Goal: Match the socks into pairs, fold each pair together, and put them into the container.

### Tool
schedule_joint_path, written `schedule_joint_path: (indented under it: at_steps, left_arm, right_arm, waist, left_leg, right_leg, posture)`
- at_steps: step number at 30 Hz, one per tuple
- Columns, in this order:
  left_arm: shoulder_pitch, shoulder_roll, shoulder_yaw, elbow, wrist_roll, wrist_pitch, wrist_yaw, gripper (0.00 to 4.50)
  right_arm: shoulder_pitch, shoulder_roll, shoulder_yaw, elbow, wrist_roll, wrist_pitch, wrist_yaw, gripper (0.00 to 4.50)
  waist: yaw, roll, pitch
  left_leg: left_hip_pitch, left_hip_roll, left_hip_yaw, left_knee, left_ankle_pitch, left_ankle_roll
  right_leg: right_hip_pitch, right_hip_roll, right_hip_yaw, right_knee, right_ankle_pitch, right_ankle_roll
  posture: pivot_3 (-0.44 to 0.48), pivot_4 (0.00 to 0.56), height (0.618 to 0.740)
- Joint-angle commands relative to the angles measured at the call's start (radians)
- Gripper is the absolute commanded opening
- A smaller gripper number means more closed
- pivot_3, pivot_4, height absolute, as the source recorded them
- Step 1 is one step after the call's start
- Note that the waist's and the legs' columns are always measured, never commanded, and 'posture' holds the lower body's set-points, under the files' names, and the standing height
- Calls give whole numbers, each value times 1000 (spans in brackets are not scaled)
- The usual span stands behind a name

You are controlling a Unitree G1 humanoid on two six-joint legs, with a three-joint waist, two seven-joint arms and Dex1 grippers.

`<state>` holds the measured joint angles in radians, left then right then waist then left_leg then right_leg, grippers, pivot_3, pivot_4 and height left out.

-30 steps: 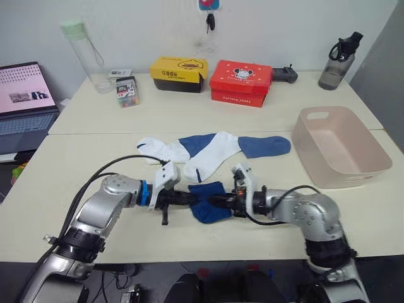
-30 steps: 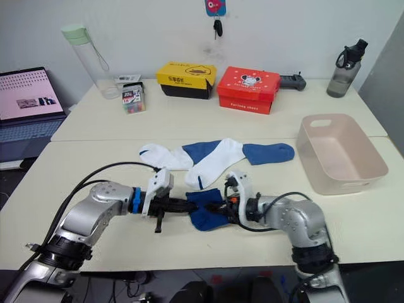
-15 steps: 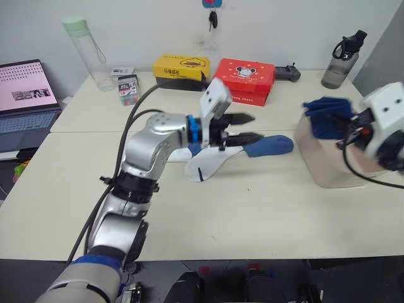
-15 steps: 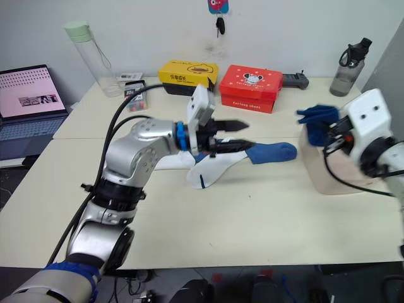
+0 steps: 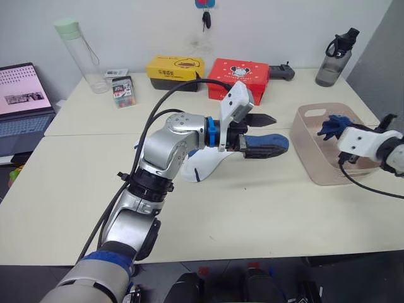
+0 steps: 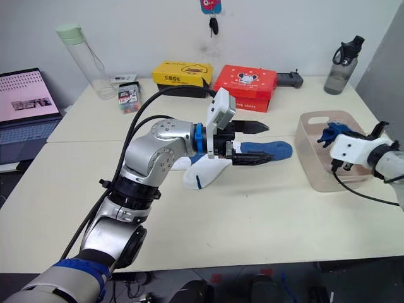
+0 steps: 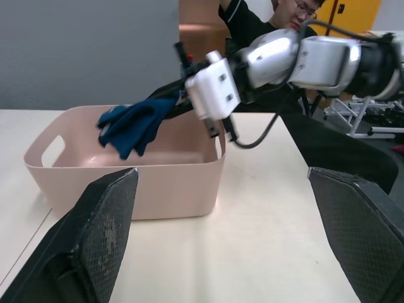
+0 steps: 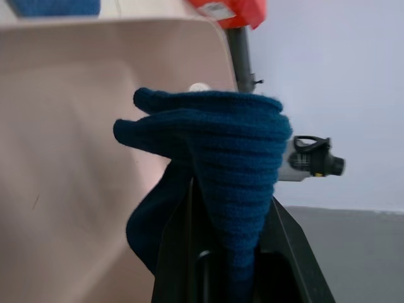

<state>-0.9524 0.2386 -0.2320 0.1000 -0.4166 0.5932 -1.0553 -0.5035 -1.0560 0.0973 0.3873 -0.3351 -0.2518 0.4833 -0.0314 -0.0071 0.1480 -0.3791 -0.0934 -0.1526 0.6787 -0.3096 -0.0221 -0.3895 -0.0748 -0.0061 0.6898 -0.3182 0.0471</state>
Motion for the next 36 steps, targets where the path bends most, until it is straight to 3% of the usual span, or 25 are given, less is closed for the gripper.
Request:
schedule_joint_path:
  at_steps: [1,6,16,19,26,36]
  left_arm:
    - [3,4,0,-57,-9,5,-3,4487]
    - [7,-2,0,-68,-10,14,5,4487]
    - [-5,-6,-2,-39,1,-2,-3,4500]
    - [-6,-2,-2,-37,1,-4,-8,4500]
    - [-4,5,-3,-31,3,-8,-17,4500]
    - [14,39,13,-46,12,-29,-28,4500]
  right_arm:
    - [-104,1,41,118,-44,-91,34,0]
    - [-206,12,81,255,-23,-104,177,0]
    - [-297,-6,67,244,132,62,609,3378]
    - [-289,-31,57,206,150,98,671,4432]
    - [-225,-85,-11,67,262,251,804,4474]
    - [-179,-94,-184,4,334,378,652,4474]
  waist:
    - [0,0,0]
    - [1,0,0]
    - [2,0,0]
    - [2,0,0]
    - [5,0,0]
    - [6,0,0]
  left_leg:
    - [0,0,0,0,0,0]
    - [-1,0,-1,0,0,0]
    - [-1,0,-2,1,0,0]
    - [-2,0,-2,1,0,0]
    - [-2,0,-4,1,0,0]
    - [-3,0,-4,1,0,0]
  right_leg:
    - [0,0,0,0,0,0]
    - [0,0,0,-1,0,0]
    - [0,0,-1,-1,0,0]
    - [0,0,-1,-1,0,0]
    - [0,-1,0,-2,0,0]
    - [0,-1,-1,-1,0,0]
  posture:
    - [0,150,726]
    - [0,150,726]
    - [0,150,726]
    - [0,150,726]
    - [0,150,726]
    - [0,150,726]
